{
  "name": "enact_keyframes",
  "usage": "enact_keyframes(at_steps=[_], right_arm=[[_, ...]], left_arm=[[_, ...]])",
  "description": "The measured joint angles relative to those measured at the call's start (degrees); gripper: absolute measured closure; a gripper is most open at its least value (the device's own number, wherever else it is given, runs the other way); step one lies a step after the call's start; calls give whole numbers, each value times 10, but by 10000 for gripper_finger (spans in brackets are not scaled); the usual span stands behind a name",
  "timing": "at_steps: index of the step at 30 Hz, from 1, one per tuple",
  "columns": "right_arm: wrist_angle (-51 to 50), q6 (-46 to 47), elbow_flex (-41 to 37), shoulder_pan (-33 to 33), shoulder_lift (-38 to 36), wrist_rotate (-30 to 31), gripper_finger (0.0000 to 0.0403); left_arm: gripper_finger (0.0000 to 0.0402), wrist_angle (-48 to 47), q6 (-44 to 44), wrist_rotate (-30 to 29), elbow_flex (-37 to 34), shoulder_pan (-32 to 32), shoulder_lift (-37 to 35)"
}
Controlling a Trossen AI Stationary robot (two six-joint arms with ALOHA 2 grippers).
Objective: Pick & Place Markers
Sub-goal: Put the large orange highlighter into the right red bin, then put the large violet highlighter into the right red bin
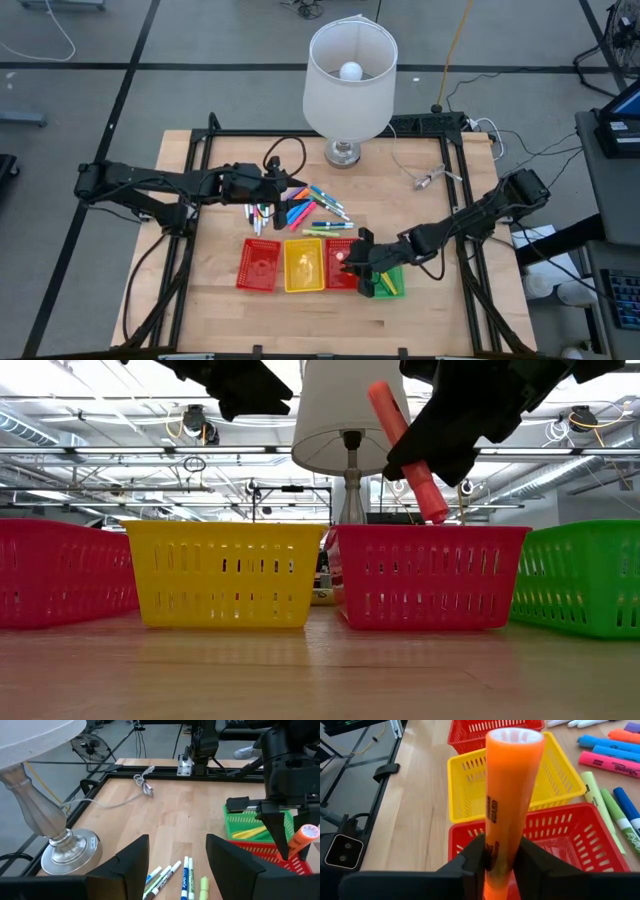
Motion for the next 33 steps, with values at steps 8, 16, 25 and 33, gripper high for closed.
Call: enact_keyframes(at_steps=[8, 16, 25, 33], right_arm=[[0, -3, 0, 0, 0, 0, 264], [6, -22, 0, 0, 0, 0, 227], [26, -54, -1, 0, 0, 0, 231], [39, -91, -1, 0, 0, 0, 231]], left_arm=[[202, 0, -2, 0, 0, 0, 0], [202, -1, -3, 0, 0, 0, 0], [202, -17, -3, -1, 0, 0, 0], [202, -43, -8, -1, 0, 0, 0]])
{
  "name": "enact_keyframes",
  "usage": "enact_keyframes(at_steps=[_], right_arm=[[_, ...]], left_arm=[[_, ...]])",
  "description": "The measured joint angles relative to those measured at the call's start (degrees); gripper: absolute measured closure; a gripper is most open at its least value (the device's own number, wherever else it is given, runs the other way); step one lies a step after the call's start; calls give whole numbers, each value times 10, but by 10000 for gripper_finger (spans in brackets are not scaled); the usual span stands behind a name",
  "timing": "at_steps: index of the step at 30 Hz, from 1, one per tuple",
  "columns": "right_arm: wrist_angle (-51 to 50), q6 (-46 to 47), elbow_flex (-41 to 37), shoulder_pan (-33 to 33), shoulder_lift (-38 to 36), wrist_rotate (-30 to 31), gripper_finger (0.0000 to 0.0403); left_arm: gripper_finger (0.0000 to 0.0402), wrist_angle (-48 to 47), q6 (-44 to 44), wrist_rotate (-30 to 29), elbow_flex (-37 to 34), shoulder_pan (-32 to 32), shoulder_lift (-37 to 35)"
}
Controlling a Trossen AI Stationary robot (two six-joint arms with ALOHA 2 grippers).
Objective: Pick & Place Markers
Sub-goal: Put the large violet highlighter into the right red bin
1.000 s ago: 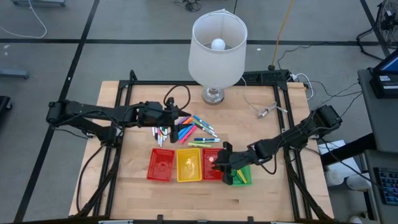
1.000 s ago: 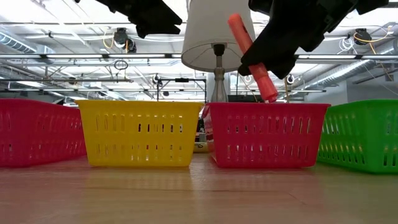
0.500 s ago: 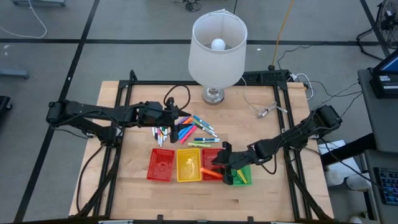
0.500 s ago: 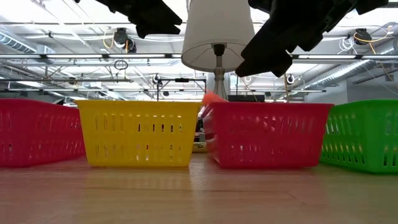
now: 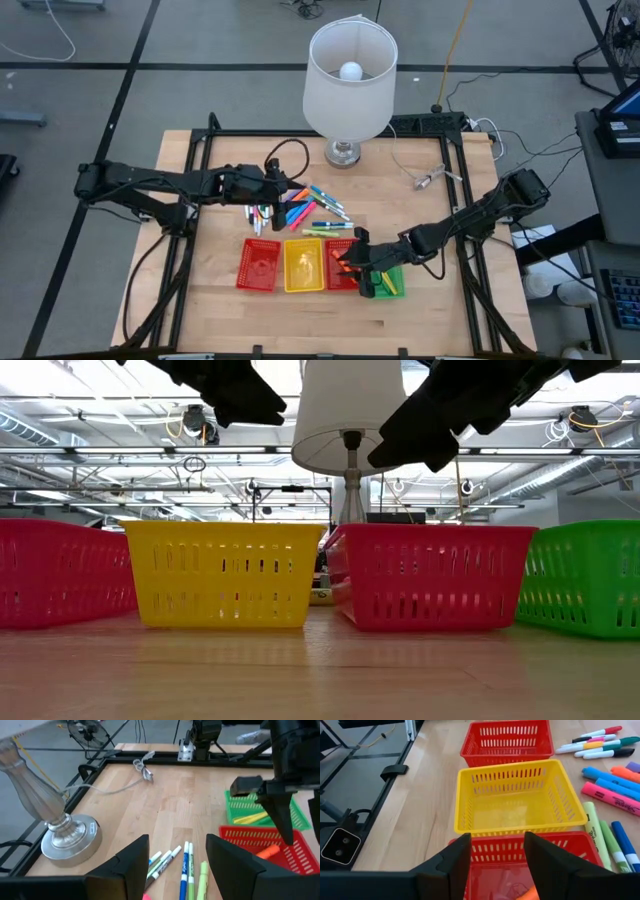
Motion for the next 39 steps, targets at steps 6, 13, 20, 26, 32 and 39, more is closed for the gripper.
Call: enact_keyframes(at_steps=[6, 13, 20, 26, 32, 39], right_arm=[[1, -34, 0, 0, -19, 1, 232], [0, -122, 0, -8, -66, 3, 232], [-3, -195, 0, -19, -119, 4, 232], [-3, -203, -24, -19, -154, 3, 232], [17, -175, -61, -19, -169, 3, 232], [48, -173, -78, -19, -169, 3, 232]], left_arm=[[202, -93, -45, -57, 0, 8, 5], [202, -155, -87, -99, 0, 58, 55], [202, -137, -84, -39, 0, 112, 153], [202, -133, -73, -21, 0, 143, 226], [202, -130, -70, -19, 0, 156, 264], [202, -131, -63, 9, 0, 156, 273]])
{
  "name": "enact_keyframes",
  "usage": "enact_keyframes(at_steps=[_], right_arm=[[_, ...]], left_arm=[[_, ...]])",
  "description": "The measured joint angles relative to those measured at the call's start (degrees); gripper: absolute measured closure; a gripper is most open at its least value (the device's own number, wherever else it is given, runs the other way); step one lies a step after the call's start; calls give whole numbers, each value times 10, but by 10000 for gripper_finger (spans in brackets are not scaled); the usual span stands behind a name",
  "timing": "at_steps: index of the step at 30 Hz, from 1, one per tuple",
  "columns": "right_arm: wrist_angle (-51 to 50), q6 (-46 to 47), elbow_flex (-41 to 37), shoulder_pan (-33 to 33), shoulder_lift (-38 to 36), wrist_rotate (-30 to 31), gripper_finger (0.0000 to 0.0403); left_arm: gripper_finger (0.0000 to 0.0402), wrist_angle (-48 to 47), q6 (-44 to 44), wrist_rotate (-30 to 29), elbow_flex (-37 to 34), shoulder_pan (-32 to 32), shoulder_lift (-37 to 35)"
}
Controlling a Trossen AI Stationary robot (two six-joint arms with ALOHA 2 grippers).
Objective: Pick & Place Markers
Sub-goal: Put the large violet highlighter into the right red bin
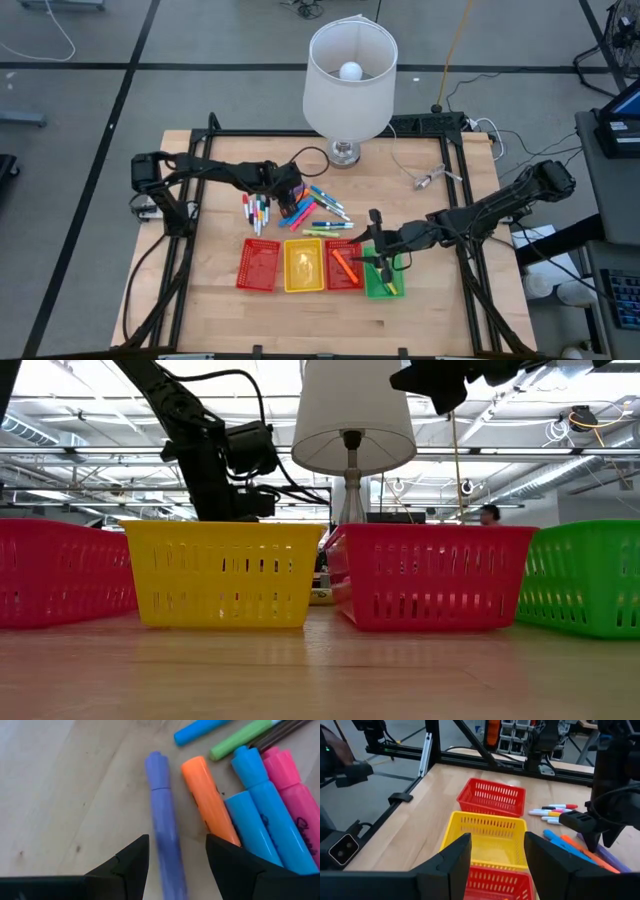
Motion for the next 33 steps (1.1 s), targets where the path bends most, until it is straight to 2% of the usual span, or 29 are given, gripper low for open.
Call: enact_keyframes(at_steps=[10, 17, 22, 33], right_arm=[[11, 0, 0, 0, 0, -2, 232], [12, 0, 0, 0, 0, -3, 232], [12, 0, 0, 0, 0, -3, 232], [12, 11, 0, 1, 0, -3, 232]], left_arm=[[202, -26, 6, -3, 0, 8, 0], [202, -54, -23, -2, -4, 23, 0], [202, -44, -10, 38, -16, 23, -1], [202, -45, -8, 41, -22, 22, -2]])
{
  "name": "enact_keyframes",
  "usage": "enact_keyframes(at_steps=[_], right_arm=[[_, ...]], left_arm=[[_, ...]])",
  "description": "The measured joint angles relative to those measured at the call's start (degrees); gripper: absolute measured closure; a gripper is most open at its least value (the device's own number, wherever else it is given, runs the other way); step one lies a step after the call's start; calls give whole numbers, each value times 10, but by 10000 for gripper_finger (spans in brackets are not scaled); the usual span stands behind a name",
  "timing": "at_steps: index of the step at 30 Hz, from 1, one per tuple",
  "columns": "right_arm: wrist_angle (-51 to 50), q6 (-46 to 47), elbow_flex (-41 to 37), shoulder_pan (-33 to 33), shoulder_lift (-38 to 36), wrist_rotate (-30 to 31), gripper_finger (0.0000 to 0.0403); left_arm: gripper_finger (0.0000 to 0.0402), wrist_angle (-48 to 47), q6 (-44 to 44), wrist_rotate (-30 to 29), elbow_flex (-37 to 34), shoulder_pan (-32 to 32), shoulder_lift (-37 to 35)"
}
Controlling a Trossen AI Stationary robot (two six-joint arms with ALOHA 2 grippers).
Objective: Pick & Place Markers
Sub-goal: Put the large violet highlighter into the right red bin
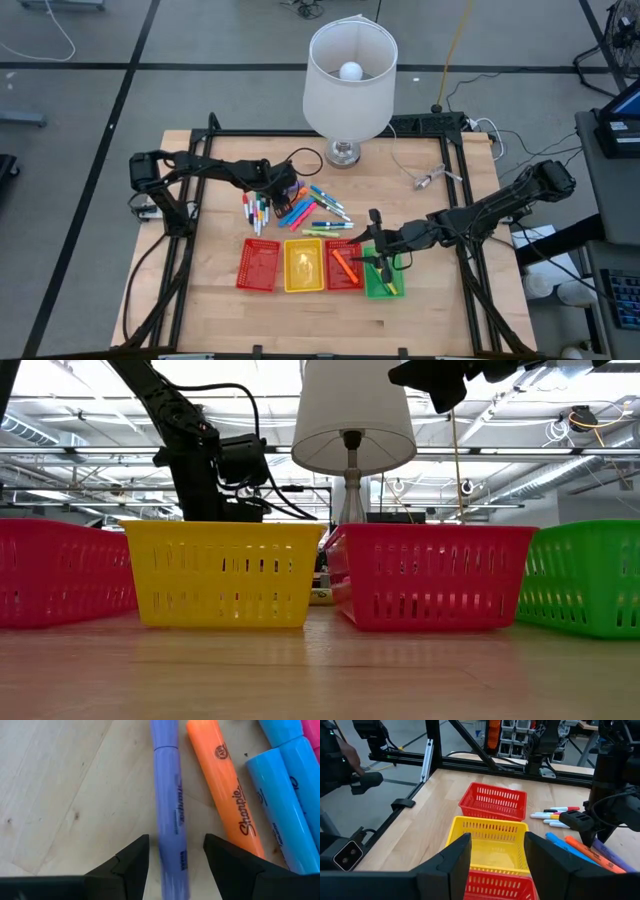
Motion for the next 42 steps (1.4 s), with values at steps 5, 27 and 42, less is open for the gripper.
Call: enact_keyframes(at_steps=[5, 27, 42], right_arm=[[0, 0, 0, 0, 0, 0, 232], [0, 0, 0, 0, 0, 0, 232], [-105, 42, 0, 6, -47, 17, 232]], left_arm=[[221, -2, 1, 1, 0, 0, 0], [330, -37, -24, -69, -3, -9, -61], [324, 44, 97, -128, -2, -147, -217]])
